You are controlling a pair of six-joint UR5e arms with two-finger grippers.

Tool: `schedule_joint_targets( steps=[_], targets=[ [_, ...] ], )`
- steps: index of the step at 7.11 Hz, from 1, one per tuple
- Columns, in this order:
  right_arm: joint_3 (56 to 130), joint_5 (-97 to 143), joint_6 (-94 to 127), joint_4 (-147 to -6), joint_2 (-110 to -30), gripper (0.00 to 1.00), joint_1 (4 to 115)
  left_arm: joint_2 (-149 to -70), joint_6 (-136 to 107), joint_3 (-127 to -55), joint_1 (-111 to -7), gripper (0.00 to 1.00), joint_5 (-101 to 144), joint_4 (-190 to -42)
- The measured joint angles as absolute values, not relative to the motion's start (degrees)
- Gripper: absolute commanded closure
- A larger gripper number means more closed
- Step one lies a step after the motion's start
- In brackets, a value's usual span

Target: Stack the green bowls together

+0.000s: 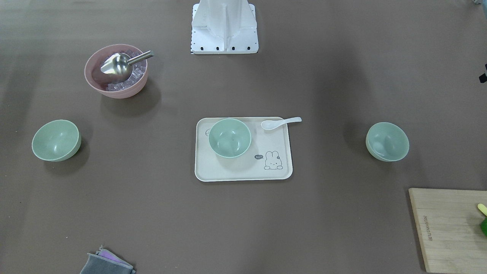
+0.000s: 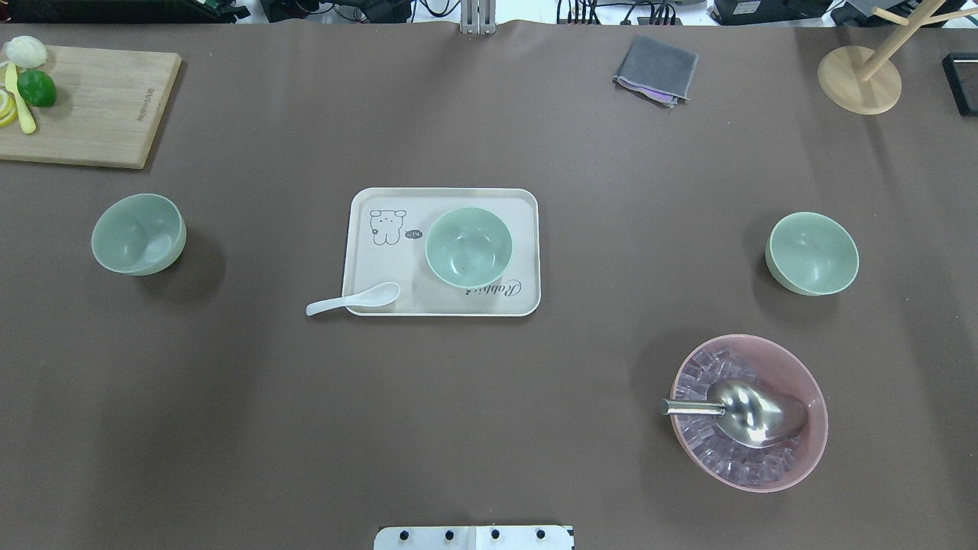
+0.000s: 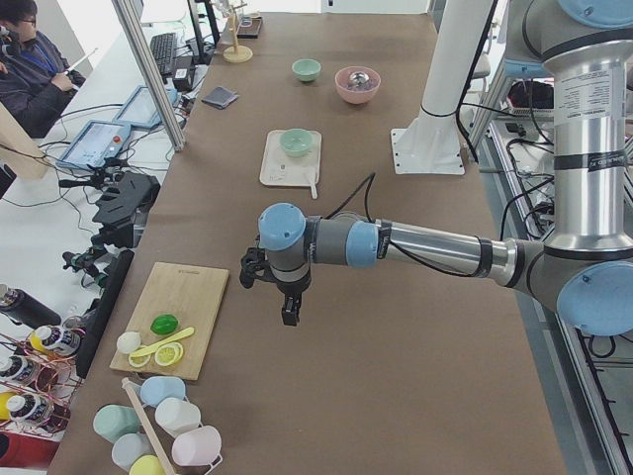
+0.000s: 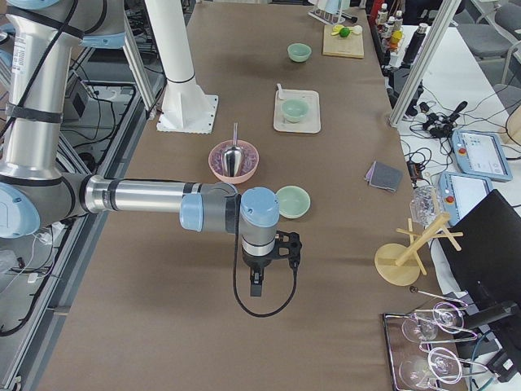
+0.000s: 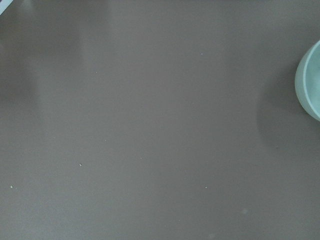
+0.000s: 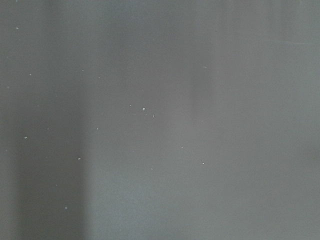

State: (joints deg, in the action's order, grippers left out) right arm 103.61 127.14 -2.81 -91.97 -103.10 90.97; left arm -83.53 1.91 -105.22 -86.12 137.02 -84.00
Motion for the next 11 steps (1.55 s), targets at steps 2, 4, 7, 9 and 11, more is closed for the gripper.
schedule_joint_targets(
  steps=[2, 4, 7, 9, 11],
  targets=[
    [103.7, 127.4, -2.8, -91.9, -102.9, 0.0, 90.9, -83.5, 1.9, -106.4, -86.5, 0.01, 137.0, -84.1],
    [104.1, 127.8, -2.8, -90.6, -102.8, 0.0, 90.9, -83.6, 1.8, -107.5, -87.5, 0.01, 137.0, -84.2],
    [104.0, 130.1, -2.5, -75.4, -103.1, 0.0, 90.9, -87.4, 1.2, -107.9, -90.0, 0.02, 137.1, -84.4],
    [104.4, 131.3, -1.6, -66.6, -102.6, 0.0, 90.9, -91.5, 1.1, -106.9, -91.1, 0.02, 136.3, -90.2],
    [104.3, 134.3, -0.1, -65.4, -99.4, 0.0, 90.3, -92.1, 0.9, -104.7, -91.2, 0.01, 135.7, -98.6]
  ],
)
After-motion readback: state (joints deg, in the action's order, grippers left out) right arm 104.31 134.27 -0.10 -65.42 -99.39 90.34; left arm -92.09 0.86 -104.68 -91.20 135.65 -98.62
